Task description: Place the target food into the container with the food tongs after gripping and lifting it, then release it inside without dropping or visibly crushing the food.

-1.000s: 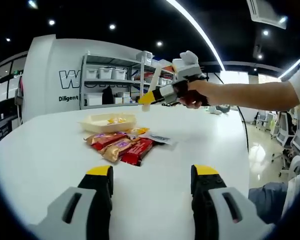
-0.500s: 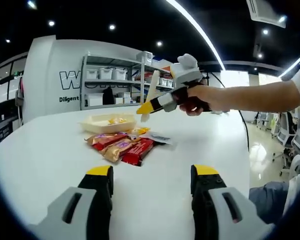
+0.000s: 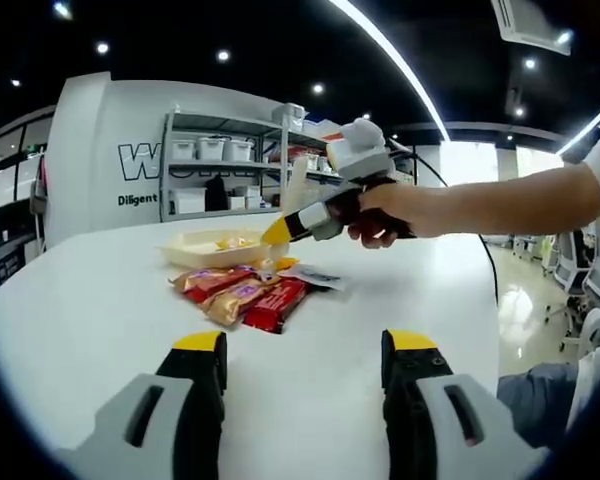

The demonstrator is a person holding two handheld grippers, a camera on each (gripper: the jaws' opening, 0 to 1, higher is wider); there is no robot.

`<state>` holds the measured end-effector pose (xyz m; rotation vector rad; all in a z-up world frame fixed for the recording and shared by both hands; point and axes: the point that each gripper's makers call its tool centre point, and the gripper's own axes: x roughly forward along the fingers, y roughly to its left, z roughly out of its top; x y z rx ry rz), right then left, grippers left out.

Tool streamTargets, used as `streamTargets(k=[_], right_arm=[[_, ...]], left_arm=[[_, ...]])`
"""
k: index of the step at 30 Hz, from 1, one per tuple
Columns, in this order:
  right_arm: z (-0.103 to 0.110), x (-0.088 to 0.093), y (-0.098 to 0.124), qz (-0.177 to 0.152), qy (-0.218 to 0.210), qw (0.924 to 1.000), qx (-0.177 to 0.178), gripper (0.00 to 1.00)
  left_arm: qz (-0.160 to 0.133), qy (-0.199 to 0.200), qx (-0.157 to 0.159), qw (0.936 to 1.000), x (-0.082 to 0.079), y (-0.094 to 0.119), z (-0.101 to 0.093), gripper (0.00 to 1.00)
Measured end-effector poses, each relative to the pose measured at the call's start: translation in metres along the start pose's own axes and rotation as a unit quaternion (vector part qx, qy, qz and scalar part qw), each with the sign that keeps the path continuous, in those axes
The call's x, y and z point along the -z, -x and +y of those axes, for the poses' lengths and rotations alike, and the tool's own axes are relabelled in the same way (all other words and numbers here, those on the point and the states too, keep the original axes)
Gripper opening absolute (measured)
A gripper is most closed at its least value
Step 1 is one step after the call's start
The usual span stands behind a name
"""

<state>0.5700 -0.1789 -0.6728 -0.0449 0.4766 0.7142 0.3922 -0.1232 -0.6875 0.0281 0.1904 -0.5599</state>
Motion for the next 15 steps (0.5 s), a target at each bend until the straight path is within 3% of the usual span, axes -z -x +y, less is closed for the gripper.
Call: streamTargets(k=[10, 15], right_arm=[[0.0070, -0.0014, -0.0054, -0.005, 0.016, 0.9996, 0.024, 0.20], [0.0069, 0.0013, -0.0068, 0.012, 0.026, 0.9989, 0.036, 0.17]], left_arm=[[-0.003, -0.001, 0.001, 1.0000, -0.0012, 0.0001, -0.0006, 0.62], [-0.002, -0.002, 0.002, 1.0000, -0.0011, 0.0000, -0.0011, 0.62]])
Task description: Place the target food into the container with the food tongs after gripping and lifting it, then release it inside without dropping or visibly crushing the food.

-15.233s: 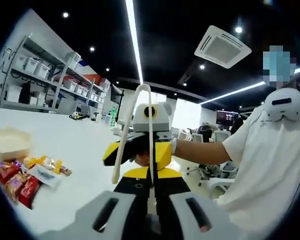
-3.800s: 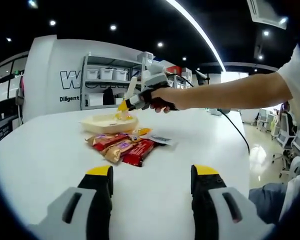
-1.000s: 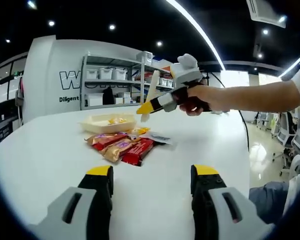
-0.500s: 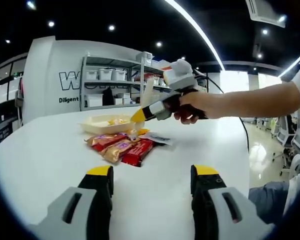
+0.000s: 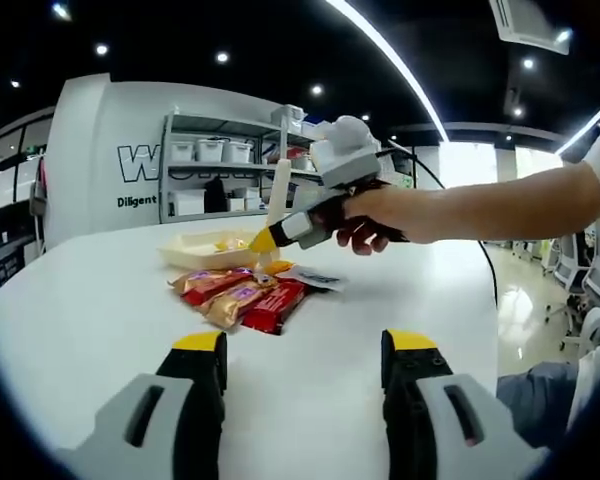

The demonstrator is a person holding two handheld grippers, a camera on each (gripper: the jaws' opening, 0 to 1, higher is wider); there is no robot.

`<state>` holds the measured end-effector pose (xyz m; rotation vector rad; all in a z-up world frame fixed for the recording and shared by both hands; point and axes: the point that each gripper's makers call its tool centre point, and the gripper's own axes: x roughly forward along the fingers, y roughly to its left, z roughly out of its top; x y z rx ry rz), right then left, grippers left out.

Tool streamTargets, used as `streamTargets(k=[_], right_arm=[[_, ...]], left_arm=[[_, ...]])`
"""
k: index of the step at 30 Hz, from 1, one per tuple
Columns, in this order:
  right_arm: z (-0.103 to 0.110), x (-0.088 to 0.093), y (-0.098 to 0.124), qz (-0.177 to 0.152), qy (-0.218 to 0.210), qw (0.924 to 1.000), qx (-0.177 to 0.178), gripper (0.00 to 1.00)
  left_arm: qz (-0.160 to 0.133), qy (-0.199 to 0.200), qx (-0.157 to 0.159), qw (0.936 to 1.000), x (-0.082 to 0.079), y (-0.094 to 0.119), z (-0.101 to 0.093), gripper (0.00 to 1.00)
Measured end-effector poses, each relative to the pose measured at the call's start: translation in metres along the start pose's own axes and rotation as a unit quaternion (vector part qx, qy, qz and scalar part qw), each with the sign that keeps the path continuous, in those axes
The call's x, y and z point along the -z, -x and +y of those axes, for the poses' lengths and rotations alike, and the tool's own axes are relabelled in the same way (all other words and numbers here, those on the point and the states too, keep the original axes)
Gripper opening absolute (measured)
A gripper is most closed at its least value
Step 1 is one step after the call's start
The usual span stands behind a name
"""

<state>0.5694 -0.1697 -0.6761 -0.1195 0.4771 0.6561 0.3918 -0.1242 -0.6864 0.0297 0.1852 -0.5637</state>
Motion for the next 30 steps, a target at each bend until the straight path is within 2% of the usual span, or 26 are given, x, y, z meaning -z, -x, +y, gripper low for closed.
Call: streamTargets(k=[3, 8, 16, 20, 21, 25, 30], right_arm=[[-0.003, 0.002, -0.001, 0.012, -0.015, 0.9998, 0.001, 0.12], [-0.005, 0.004, -0.001, 0.018, -0.012, 0.9997, 0.006, 0.06], [-0.004, 0.003, 0.013, 0.016, -0.050, 0.9986, -0.009, 0.05], [-0.009, -0.004, 0.022, 0.006, -0.052, 0.9986, -0.012, 0.05], [-0.014, -0.011, 0.024, -0.007, -0.053, 0.9985, -0.009, 0.05], [-0.019, -0.022, 0.032, -0.015, -0.054, 0.9984, -0.010, 0.06], [-0.024, -0.035, 0.033, -0.027, -0.065, 0.9975, -0.008, 0.06]], left_arm=[[0.000, 0.000, 0.000, 1.0000, 0.000, 0.000, 0.000, 0.62], [0.000, -0.001, -0.001, 1.0000, 0.000, 0.000, -0.001, 0.61], [0.001, 0.000, -0.002, 1.0000, 0.000, 0.000, 0.000, 0.61], [0.000, 0.000, -0.002, 1.0000, 0.000, 0.001, 0.000, 0.61], [0.000, 0.000, -0.002, 1.0000, 0.000, 0.001, 0.000, 0.61], [0.001, 0.000, -0.001, 1.0000, 0.000, 0.001, 0.000, 0.61], [-0.003, 0.000, -0.001, 1.0000, -0.001, 0.001, 0.000, 0.61]])
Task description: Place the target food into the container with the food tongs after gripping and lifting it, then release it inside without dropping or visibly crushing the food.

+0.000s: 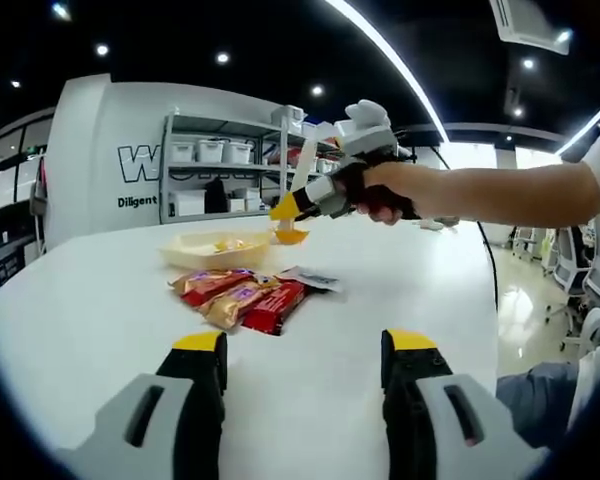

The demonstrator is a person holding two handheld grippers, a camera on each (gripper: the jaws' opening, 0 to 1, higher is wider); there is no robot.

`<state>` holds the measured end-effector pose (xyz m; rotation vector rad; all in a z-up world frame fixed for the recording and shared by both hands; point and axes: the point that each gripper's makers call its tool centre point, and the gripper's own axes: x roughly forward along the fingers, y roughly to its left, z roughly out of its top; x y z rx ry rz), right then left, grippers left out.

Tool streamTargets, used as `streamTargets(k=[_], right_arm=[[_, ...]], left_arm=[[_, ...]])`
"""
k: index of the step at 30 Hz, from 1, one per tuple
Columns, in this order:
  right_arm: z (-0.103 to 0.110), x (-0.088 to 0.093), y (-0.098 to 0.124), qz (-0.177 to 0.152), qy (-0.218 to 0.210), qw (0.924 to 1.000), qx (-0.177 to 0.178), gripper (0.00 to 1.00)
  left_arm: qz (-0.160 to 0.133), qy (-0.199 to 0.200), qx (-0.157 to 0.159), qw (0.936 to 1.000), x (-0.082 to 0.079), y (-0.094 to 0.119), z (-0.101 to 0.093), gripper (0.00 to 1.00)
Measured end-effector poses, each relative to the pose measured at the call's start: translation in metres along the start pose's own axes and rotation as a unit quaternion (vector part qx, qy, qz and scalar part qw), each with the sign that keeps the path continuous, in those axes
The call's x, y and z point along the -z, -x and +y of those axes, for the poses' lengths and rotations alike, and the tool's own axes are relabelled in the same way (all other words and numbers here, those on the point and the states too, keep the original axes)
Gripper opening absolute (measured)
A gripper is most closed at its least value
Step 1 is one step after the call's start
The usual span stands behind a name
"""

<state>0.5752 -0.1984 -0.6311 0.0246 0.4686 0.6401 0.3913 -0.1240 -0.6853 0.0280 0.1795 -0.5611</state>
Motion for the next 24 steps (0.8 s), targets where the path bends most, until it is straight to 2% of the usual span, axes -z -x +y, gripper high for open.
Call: streamTargets(k=[6, 15, 17, 24], right_arm=[[0.006, -0.020, -0.013, -0.011, 0.001, 0.9999, -0.003, 0.06], [0.002, -0.033, -0.040, -0.013, 0.007, 0.9999, 0.000, 0.07], [-0.001, -0.026, -0.048, 0.003, 0.010, 0.9999, 0.005, 0.07], [-0.011, -0.009, -0.078, 0.020, 0.015, 0.9996, 0.013, 0.07]], left_arm=[[0.000, 0.000, 0.002, 1.0000, 0.000, 0.000, -0.001, 0.61], [-0.002, 0.000, 0.002, 1.0000, 0.000, 0.000, -0.001, 0.61], [-0.002, 0.000, 0.002, 1.0000, 0.000, 0.000, -0.001, 0.61], [0.000, 0.001, 0.003, 1.0000, 0.000, -0.001, 0.000, 0.61]])
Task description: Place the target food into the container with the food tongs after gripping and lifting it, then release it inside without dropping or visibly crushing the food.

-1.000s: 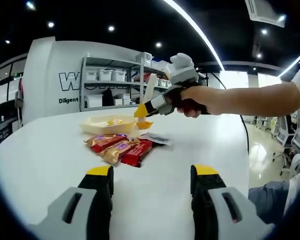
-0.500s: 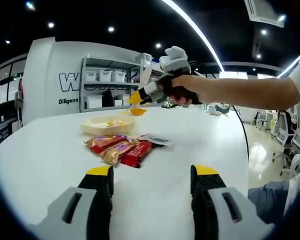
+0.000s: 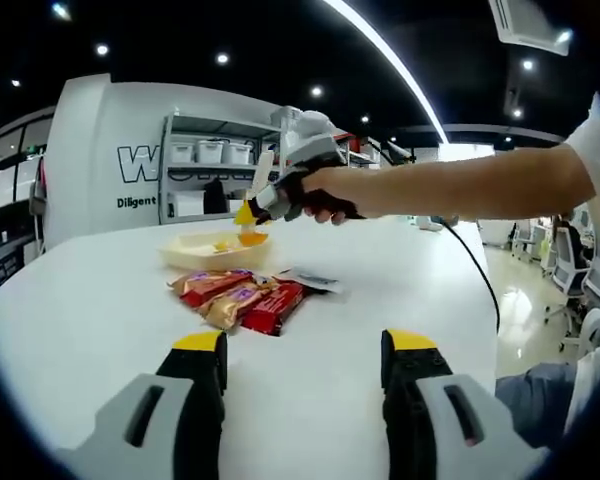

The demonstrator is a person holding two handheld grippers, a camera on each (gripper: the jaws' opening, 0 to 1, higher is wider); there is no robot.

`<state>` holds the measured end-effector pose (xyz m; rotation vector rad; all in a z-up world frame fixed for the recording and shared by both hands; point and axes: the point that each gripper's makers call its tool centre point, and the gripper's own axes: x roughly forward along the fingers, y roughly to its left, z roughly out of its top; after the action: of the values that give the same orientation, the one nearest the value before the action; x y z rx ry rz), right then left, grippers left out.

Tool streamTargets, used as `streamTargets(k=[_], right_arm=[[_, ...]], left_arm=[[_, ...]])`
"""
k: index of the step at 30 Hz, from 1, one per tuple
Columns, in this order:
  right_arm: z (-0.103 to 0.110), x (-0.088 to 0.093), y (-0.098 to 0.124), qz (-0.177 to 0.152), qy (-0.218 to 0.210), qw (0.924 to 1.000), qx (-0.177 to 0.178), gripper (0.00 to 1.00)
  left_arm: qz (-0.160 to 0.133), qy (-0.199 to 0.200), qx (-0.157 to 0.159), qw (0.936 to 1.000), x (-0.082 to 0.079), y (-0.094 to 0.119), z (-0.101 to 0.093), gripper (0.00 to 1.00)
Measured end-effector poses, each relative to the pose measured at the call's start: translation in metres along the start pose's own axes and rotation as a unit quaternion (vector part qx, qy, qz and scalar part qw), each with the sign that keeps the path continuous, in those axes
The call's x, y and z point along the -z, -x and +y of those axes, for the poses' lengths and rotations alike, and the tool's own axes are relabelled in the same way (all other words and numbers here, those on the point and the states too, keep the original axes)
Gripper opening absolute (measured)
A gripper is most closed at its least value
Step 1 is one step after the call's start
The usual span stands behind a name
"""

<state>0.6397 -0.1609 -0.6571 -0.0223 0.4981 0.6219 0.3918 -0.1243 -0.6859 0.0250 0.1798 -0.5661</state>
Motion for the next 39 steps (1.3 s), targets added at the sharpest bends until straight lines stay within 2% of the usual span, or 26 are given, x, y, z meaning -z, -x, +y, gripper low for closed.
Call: streamTargets(k=[8, 14, 22, 30, 36, 39], right_arm=[[-0.002, 0.012, -0.009, 0.005, 0.004, 1.0000, 0.002, 0.08], [-0.003, 0.010, -0.010, 0.001, -0.003, 1.0000, 0.001, 0.10], [-0.008, 0.006, -0.011, -0.009, -0.003, 1.0000, 0.000, 0.17], [-0.008, 0.000, 0.010, -0.026, -0.012, 0.9996, -0.004, 0.17], [-0.002, -0.010, 0.029, -0.035, -0.004, 0.9993, -0.014, 0.17], [0.003, -0.010, 0.039, -0.033, 0.006, 0.9992, -0.021, 0.18]], left_arm=[[-0.001, 0.001, 0.001, 1.0000, 0.000, 0.000, 0.001, 0.61], [0.001, 0.000, 0.002, 1.0000, 0.001, -0.001, 0.001, 0.61], [0.004, -0.002, 0.002, 1.0000, 0.002, -0.001, 0.001, 0.61], [0.005, -0.004, 0.004, 1.0000, 0.002, -0.001, 0.000, 0.61], [0.006, -0.002, 0.004, 1.0000, 0.003, -0.001, 0.001, 0.62], [0.007, -0.003, 0.006, 1.0000, 0.003, -0.002, 0.000, 0.62]])
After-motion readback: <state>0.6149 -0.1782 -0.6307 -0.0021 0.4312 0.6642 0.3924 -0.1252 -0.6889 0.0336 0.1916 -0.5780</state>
